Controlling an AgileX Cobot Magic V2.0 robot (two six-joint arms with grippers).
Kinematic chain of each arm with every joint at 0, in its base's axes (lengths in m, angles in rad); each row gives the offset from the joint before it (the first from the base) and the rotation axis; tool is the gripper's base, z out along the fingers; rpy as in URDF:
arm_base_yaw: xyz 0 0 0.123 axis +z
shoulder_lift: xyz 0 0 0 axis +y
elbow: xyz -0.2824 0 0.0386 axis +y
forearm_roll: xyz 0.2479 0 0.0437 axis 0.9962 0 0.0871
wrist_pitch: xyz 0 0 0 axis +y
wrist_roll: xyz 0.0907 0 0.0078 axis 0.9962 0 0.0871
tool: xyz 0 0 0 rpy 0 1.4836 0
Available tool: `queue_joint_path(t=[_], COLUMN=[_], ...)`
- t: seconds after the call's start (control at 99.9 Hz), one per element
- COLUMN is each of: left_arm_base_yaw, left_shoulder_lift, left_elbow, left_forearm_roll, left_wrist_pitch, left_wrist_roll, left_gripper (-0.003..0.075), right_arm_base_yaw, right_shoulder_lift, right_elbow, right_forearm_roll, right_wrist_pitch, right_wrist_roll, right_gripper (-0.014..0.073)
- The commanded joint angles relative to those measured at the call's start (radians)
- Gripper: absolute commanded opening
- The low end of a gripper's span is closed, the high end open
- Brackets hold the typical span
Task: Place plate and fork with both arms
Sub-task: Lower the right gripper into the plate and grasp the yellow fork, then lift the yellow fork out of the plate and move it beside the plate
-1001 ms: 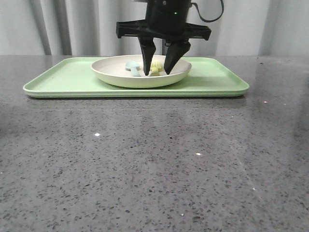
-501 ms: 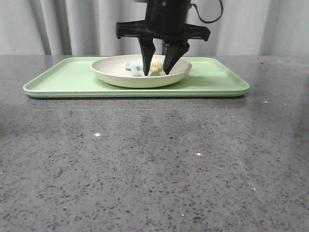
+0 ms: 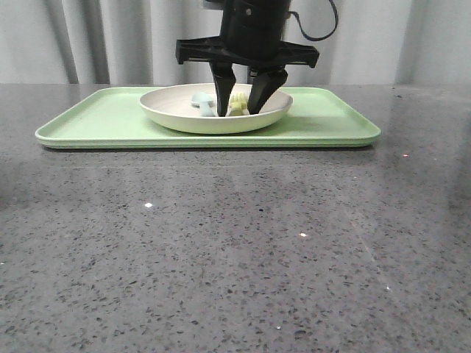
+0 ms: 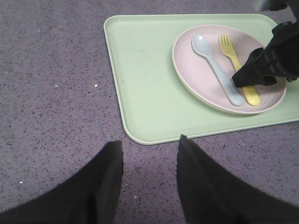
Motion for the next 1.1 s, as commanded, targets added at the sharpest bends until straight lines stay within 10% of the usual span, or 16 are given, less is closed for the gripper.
queue_joint_path(t=[0.0, 0.491, 1.091], left_arm_base_yaw=[0.002, 0.002, 0.002], left_shoulder_lift=[-0.013, -0.013, -0.013], left_elbow=[-0.026, -0.026, -0.026], left_forearm_roll=[-0.025, -0.025, -0.025], left_wrist_pitch=[-0.080, -0.082, -0.086], left_wrist_roll=[-0.012, -0.012, -0.012], left_gripper=[0.0282, 0.0282, 0.0282], right_arm_base_yaw=[-0.008, -0.008, -0.044], right_shoulder_lift=[-0.051, -0.039, -0.180], right_elbow=[-0.034, -0.034, -0.035], right_forearm_roll=[0.006, 0.009, 0.009], right_wrist_pitch=[-0.024, -0.017, 0.053], right_wrist_roll=[0.001, 0.001, 0.009], right_gripper=[0.0335, 0.0092, 0.0016])
